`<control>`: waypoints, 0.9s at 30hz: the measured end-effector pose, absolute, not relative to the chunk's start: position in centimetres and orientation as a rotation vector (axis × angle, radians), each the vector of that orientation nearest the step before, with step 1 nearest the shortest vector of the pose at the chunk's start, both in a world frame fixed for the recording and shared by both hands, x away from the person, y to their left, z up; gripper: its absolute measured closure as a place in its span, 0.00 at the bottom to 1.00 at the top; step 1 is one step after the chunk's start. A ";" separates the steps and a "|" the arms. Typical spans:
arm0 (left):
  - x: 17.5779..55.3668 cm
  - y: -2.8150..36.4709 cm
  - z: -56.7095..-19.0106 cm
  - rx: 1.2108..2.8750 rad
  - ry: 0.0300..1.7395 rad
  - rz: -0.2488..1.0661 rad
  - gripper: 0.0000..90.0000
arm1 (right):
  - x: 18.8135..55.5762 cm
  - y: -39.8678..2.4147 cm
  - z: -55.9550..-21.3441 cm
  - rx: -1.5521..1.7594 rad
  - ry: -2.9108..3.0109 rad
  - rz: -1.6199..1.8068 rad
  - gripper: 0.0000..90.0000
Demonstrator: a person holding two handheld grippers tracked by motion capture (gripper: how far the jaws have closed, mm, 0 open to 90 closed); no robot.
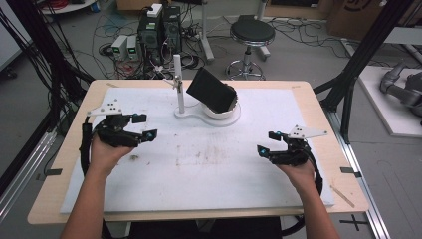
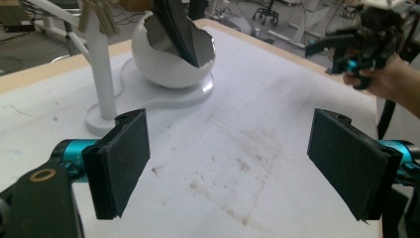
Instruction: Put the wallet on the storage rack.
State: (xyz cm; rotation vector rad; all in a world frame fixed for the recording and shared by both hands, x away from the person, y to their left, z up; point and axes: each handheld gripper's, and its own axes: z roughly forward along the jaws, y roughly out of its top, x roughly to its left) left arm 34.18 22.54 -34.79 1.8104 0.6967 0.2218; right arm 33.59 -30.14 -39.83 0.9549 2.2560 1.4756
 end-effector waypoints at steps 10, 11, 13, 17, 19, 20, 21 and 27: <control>32.1 22.9 -36.9 1.810 0.720 0.269 0.11 | 33.6 -31.8 -40.0 0.996 2.226 1.479 0.23; 31.8 22.9 -37.1 1.808 0.724 0.290 0.11 | 33.5 -31.8 -40.0 0.994 2.227 1.478 0.23; 31.6 23.1 -37.5 1.799 0.724 0.295 0.10 | 33.5 -32.0 -40.0 0.989 2.222 1.471 0.23; 31.5 23.2 -38.3 1.805 0.744 0.300 0.10 | 33.5 -31.9 -40.1 1.002 2.234 1.453 0.22; 31.6 23.2 -38.6 1.811 0.750 0.302 0.10 | 33.6 -31.8 -40.1 0.999 2.237 1.445 0.22; 31.6 23.2 -38.7 1.812 0.751 0.300 0.10 | 33.6 -31.7 -40.1 0.995 2.235 1.441 0.22; 31.6 23.2 -38.7 1.813 0.748 0.299 0.10 | 33.6 -31.7 -40.1 0.996 2.239 1.438 0.22; 31.6 23.2 -38.7 1.808 0.745 0.301 0.10 | 33.5 -31.6 -40.1 1.000 2.235 1.432 0.22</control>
